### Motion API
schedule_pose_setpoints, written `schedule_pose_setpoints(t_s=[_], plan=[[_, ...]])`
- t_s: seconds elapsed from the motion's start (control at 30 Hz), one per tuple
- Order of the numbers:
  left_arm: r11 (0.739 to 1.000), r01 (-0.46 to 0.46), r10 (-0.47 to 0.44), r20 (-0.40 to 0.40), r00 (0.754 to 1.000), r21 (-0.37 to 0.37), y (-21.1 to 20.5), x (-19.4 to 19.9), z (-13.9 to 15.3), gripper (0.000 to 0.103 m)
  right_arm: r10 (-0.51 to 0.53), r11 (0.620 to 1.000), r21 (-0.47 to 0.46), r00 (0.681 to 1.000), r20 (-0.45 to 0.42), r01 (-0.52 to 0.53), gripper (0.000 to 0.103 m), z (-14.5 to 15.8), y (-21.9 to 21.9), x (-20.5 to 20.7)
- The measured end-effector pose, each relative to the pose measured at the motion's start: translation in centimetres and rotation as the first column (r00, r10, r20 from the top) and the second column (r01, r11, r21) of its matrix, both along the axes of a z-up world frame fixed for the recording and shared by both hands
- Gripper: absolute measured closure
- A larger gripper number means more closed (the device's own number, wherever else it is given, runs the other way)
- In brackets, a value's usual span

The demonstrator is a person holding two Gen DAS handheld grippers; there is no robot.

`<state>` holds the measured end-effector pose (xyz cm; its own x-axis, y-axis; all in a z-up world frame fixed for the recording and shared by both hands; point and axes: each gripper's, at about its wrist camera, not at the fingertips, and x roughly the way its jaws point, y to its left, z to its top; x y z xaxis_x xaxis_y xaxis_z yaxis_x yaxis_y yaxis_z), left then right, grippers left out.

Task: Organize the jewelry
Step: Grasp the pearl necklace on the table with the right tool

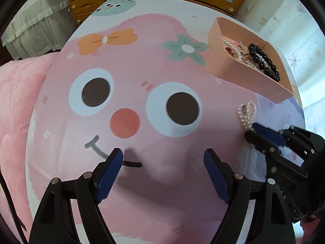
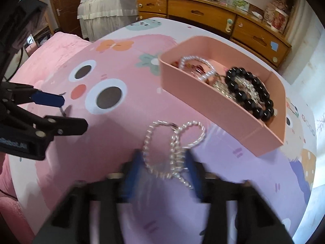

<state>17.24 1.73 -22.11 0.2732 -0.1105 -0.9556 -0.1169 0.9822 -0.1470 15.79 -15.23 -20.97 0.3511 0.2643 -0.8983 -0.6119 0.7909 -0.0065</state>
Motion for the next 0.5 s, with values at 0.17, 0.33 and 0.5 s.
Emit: schedule_pose_setpoints(t_s=[0.17, 0.33, 0.5], plan=[[1.0, -0.004, 0.004, 0.011, 1.0, -0.014, 1.7, -0.2, 0.2, 0.023, -0.015, 1.0, -0.009, 1.0, 0.003, 0.015, 0.095, 0.0, 0.9, 0.0], [1.0, 0.012, -0.011, 0.017, 1.0, -0.015, 2.9, 0.2, 0.3, 0.023, -0.086, 0.996, 0.015, 0.995, -0.05, 0.086, 0.097, 0.2, 1.1, 0.5], [0.999, 0.036, -0.036, 0.005, 0.999, -0.025, 3.9, 0.7, 0.3, 0.023, -0.149, 0.981, 0.102, 0.98, -0.129, 0.163, 0.099, 1.1, 1.8, 0.9]])
